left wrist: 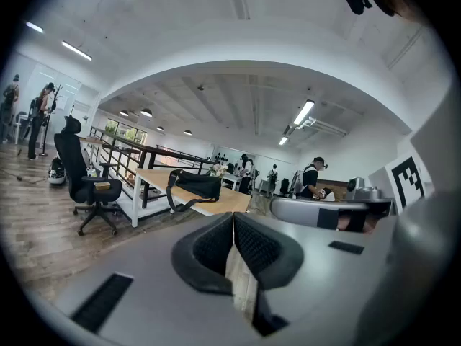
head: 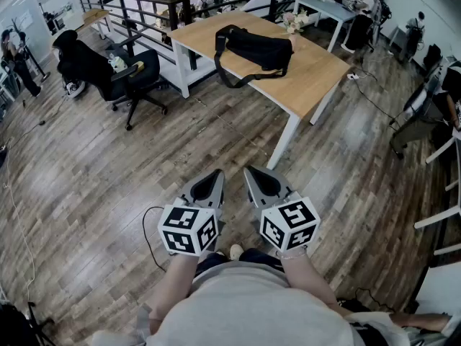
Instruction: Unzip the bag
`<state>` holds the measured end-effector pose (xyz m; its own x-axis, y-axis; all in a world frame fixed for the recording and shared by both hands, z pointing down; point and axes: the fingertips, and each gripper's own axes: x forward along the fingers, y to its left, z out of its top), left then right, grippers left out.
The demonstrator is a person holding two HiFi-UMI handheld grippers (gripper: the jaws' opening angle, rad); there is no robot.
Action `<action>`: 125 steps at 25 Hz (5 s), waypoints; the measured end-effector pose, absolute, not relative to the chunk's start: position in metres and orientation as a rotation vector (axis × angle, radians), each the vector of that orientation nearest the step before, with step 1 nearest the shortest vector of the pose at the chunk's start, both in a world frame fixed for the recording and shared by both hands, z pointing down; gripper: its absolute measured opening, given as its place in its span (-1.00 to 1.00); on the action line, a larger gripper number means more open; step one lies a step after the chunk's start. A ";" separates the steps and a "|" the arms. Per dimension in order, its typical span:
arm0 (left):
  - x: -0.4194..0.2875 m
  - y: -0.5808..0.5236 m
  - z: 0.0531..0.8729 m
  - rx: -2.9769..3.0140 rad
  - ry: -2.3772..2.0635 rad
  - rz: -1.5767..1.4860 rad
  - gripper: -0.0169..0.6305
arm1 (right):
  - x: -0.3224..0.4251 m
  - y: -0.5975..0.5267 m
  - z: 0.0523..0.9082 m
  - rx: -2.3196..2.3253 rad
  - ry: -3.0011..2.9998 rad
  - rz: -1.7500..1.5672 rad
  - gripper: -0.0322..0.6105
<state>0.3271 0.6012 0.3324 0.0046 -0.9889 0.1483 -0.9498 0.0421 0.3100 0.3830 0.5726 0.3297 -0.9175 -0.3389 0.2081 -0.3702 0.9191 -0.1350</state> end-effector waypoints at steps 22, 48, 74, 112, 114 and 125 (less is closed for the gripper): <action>0.328 0.559 0.349 1.922 -2.018 -0.168 -0.88 | 0.392 0.529 0.343 0.509 -2.917 0.324 -0.88; 0.214 0.435 0.379 1.893 -1.940 -0.140 -0.52 | 0.283 0.406 0.378 0.550 -2.826 0.345 -0.39; 0.040 0.321 0.393 1.926 -1.825 -0.116 -0.52 | 0.113 0.298 0.395 0.647 -2.746 0.417 -0.33; -0.065 0.040 0.390 1.828 -1.929 -0.111 -0.52 | 0.001 0.008 0.395 0.482 -2.818 0.473 -0.33; -0.069 0.033 0.392 1.828 -1.923 -0.104 -0.52 | -0.001 0.001 0.396 0.491 -2.816 0.480 -0.33; -0.092 -0.051 0.393 1.962 -1.786 -0.063 -0.52 | -0.016 -0.065 0.400 0.689 -2.798 0.515 -0.34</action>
<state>-0.0919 -0.0508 0.3934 0.1464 -0.9480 0.2826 -0.9259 -0.0307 0.3765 -0.0165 -0.0653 0.4001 -0.8676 -0.4074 0.2852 -0.4822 0.8293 -0.2823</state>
